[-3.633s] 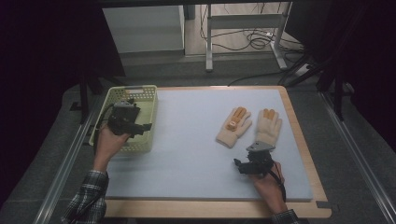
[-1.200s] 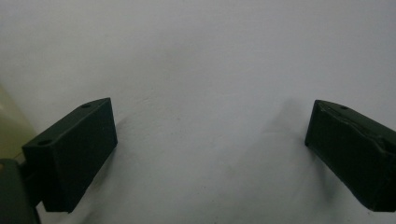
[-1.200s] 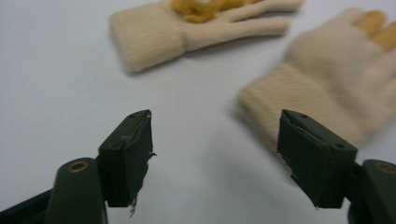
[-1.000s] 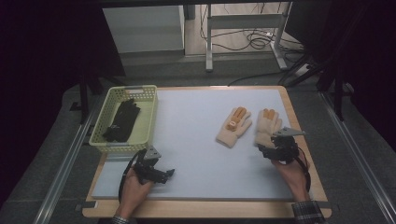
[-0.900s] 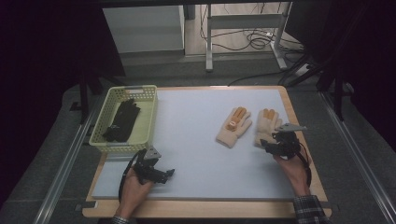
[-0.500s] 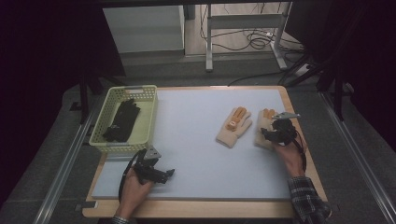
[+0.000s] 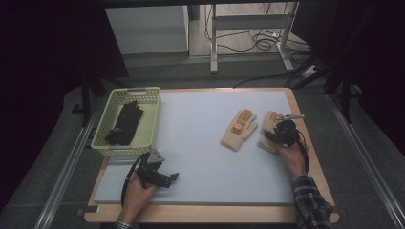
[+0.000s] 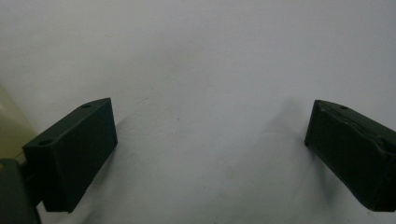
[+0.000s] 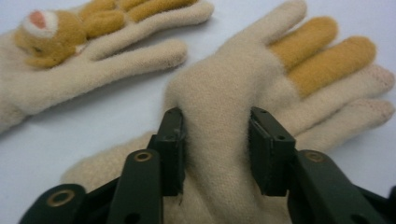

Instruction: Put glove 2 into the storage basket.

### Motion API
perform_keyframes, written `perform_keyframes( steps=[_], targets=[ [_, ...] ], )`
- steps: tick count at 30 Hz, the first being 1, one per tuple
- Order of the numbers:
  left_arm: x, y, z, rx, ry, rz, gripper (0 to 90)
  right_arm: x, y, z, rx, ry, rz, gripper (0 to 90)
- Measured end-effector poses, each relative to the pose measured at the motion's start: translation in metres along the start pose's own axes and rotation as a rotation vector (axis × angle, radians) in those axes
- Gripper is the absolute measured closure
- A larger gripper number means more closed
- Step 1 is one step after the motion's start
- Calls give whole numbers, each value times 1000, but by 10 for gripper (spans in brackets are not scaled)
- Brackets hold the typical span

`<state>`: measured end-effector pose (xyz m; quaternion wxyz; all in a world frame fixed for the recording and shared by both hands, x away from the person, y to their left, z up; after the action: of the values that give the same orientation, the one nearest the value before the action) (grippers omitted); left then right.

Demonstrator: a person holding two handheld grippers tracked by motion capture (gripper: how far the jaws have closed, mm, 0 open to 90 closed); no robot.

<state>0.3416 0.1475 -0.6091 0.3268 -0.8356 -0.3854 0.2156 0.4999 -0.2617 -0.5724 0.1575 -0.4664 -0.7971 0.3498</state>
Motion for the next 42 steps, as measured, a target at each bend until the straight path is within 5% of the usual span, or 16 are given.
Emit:
perform_keyframes(
  steps=[2,3,6,10,20,26,27,32,42],
  targets=[
    [0,0,0,0,1,0,22,-1,-4,0,-13,-3,3,663],
    [0,0,0,0,1,-1,22,-1,-12,-1,-46,-5,8,770],
    [0,0,0,0,1,-1,22,0,-21,-3,-73,-4,5,839],
    [0,0,0,0,1,-1,22,6,-30,-2,-68,-42,18,846],
    [0,0,0,1,1,-1,22,42,-60,-14,-119,-103,-48,847],
    [0,0,0,0,1,-1,23,77,-72,-25,-143,-158,-107,846],
    [0,0,0,1,5,-2,22,93,-75,-30,-149,-185,-136,846],
    [0,0,0,0,5,-2,23,127,-75,-39,-163,-217,-204,845],
    [0,0,0,-1,3,-2,23,213,-49,-44,-136,-333,-338,841]
  ],
)
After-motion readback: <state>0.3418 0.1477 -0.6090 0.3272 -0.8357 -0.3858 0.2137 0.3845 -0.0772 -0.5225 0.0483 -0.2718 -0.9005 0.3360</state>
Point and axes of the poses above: each handheld gripper's, and its own axes: y roughly forward along the jaws, z roughly out of its underside, x roughly to its left, the point moved 8 cm from there along y, roughly forward along the jaws, and after that the axes turned 6 degrees about -y, right-handed, at the moved point
